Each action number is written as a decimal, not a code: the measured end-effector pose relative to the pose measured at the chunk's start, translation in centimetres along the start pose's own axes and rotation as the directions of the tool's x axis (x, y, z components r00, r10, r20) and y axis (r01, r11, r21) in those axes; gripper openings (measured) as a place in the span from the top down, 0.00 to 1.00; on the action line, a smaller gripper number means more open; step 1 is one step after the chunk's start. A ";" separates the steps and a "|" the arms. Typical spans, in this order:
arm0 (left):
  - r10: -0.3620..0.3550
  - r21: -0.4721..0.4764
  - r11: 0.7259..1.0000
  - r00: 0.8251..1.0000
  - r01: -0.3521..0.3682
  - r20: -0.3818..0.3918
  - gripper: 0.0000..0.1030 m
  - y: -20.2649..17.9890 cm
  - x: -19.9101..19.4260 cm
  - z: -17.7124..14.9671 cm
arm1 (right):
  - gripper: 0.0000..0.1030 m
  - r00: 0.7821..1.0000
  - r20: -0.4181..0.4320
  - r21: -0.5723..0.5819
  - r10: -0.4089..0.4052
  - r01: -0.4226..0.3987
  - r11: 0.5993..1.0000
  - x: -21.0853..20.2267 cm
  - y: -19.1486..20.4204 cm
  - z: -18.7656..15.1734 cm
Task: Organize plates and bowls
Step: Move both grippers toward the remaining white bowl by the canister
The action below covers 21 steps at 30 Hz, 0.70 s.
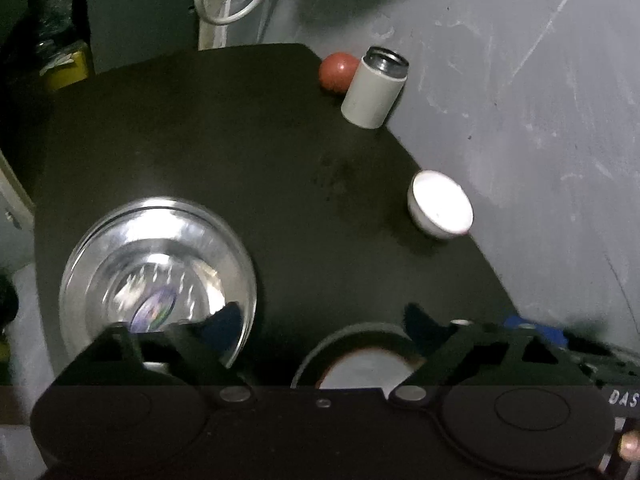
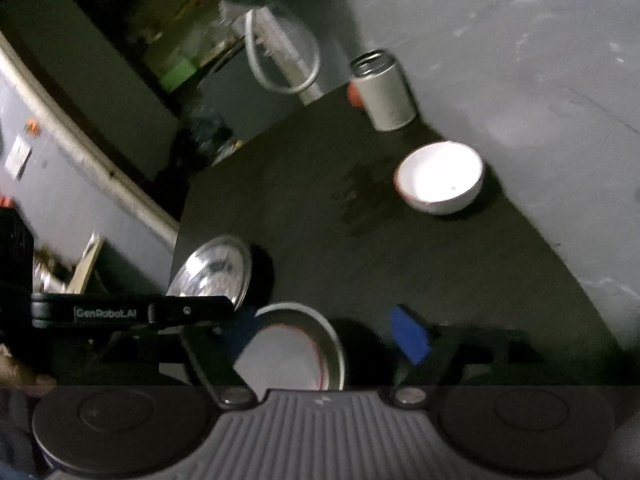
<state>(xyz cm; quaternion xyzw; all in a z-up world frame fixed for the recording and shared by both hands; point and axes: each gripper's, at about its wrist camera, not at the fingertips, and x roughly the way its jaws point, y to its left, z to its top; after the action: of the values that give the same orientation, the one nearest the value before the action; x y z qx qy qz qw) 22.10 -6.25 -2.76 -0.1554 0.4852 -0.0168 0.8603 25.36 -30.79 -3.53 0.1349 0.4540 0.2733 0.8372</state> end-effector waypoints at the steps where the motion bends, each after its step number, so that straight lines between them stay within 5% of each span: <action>1: -0.003 0.000 1.000 1.000 0.003 0.006 0.04 0.0 0.3 0.4 | 0.12 1.000 0.012 0.021 -0.002 0.002 1.000 0.0 -0.3 0.2; 9: -0.020 0.049 0.999 1.000 0.019 0.015 0.01 -1.1 4.7 5.4 | 0.04 0.994 0.071 0.204 -0.085 0.069 0.977 0.7 -3.6 1.0; 21: -0.059 0.190 0.980 0.997 0.067 -0.043 0.01 -4.3 13.4 9.8 | 0.00 0.958 0.104 0.433 -0.268 0.198 0.879 3.1 -7.9 2.4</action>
<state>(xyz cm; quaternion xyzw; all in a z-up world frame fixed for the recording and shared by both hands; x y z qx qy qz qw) 37.93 -10.33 -7.93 -0.0870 0.4922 -0.0934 0.8611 31.36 -35.40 -8.04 0.2771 0.4457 0.0549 0.8494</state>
